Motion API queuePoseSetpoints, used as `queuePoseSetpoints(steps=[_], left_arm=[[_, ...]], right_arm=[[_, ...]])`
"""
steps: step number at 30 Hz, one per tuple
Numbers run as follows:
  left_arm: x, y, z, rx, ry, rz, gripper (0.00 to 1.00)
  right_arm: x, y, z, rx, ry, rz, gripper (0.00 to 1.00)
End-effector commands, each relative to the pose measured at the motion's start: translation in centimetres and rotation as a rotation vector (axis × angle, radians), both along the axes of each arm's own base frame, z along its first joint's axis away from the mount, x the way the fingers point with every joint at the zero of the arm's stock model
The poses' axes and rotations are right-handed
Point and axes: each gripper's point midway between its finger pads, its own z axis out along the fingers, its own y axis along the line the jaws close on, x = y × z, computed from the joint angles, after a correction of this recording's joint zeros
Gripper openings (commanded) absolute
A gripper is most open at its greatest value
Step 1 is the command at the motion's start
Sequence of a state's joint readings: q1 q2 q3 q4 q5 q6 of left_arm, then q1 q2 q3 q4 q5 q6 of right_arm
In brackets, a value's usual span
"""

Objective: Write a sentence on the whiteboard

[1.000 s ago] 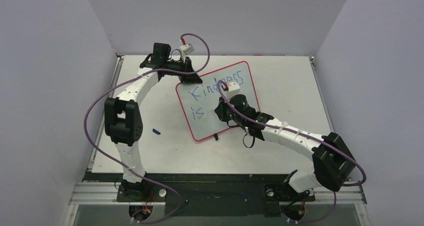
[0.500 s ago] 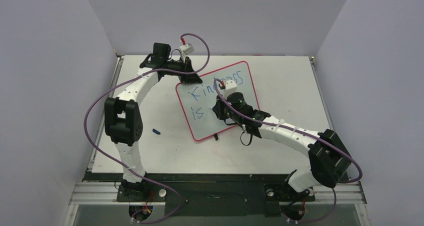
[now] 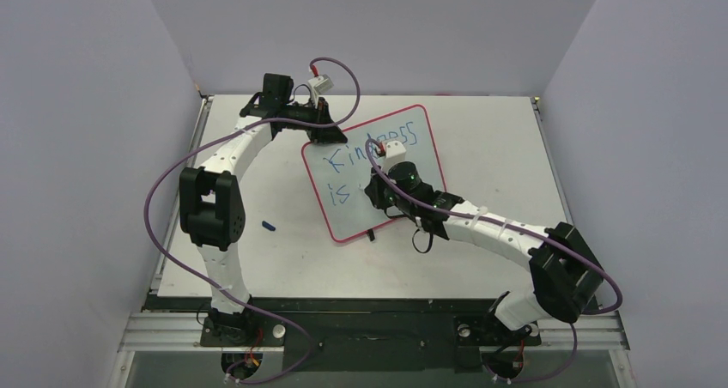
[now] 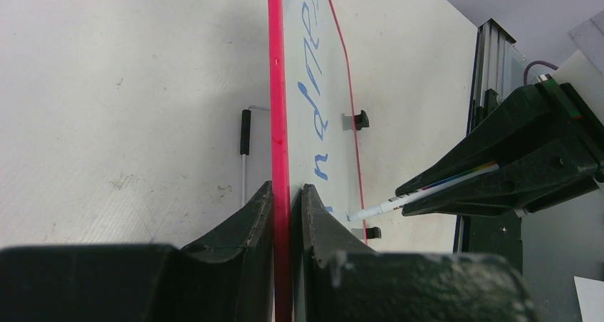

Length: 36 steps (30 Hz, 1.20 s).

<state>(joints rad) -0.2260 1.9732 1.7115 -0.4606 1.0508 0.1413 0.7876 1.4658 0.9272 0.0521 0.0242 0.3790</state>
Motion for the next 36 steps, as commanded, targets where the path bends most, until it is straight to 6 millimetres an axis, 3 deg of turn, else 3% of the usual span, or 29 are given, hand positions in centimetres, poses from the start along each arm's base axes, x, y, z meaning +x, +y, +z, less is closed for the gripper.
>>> queuePoseSetpoints(steps=[1,8,31,36], left_arm=[[0.1,-0.7,0.8,-0.007,-0.111,-0.048,0.0],[0.1,-0.7,0.8,-0.006,-0.11,-0.048,0.0],[0.0,-0.7,0.9,-0.006,-0.114,-0.049,0.0],[0.0,-0.6,0.9,-0.007,-0.113,-0.05,0.0]], right_arm=[[-0.9,-0.8,-1.4,-0.044,0.013,-0.024,0.0],[-1.9,-0.3,-1.5,-0.057,0.012,-0.023,0.0],[1.9,-0.4,2.4,-0.072,-0.055,-0.122,0.0],[2.1,-0.6,2.2,-0.081,-0.053,-0.132,0.0]])
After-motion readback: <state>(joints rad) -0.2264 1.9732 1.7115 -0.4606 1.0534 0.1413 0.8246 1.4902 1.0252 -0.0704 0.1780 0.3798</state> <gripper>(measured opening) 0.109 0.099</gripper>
